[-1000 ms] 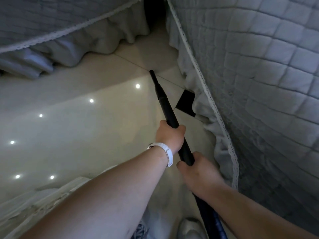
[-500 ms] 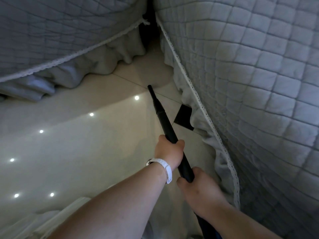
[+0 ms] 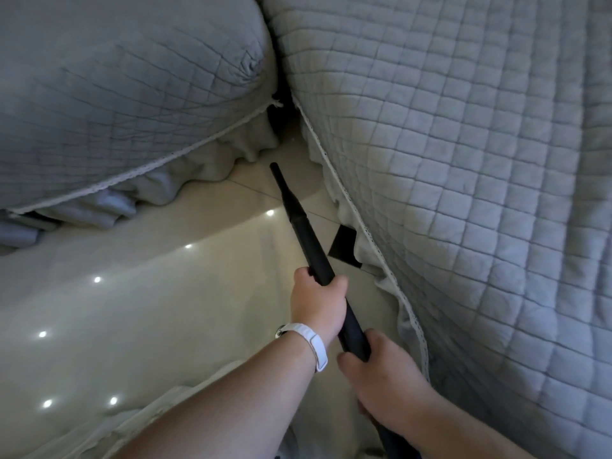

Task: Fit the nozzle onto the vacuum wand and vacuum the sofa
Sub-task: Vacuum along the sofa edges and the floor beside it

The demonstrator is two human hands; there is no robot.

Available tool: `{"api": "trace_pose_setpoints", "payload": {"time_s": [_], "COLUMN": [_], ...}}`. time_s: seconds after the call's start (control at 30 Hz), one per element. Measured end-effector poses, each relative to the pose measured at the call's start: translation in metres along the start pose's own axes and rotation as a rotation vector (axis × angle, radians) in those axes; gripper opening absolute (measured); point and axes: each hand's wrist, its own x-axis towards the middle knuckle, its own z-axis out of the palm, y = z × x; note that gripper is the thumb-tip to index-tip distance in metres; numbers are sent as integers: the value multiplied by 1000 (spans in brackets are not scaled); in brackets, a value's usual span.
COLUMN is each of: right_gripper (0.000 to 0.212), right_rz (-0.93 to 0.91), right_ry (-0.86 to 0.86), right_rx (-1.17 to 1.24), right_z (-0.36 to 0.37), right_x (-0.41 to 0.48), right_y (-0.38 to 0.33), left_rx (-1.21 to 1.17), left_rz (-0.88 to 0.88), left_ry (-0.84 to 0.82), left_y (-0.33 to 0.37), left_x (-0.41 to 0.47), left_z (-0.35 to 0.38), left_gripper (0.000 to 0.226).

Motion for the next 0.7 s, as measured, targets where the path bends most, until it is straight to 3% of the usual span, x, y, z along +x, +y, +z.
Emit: {"api": "trace_pose_setpoints", "payload": {"time_s": [0.3,0.5,0.7], "right_gripper": [21,18,20], "right_rz": [-68,-129,-118], "right_ry": [14,82,193], "right_rx": [-16,-7,39], "right_z": [-49,-81,-105], "right_x": [-97,-148,-196], "right_y": [3,-3,7], "left_rx": [-53,-84,-40], "left_rz": [44,138,226], "left_ry": [2,27,-52], "left_y": [42,77,101], "left_x": [-106,-158,-206], "left_z": [-7,-8,8], "left_gripper": [21,18,18]}}
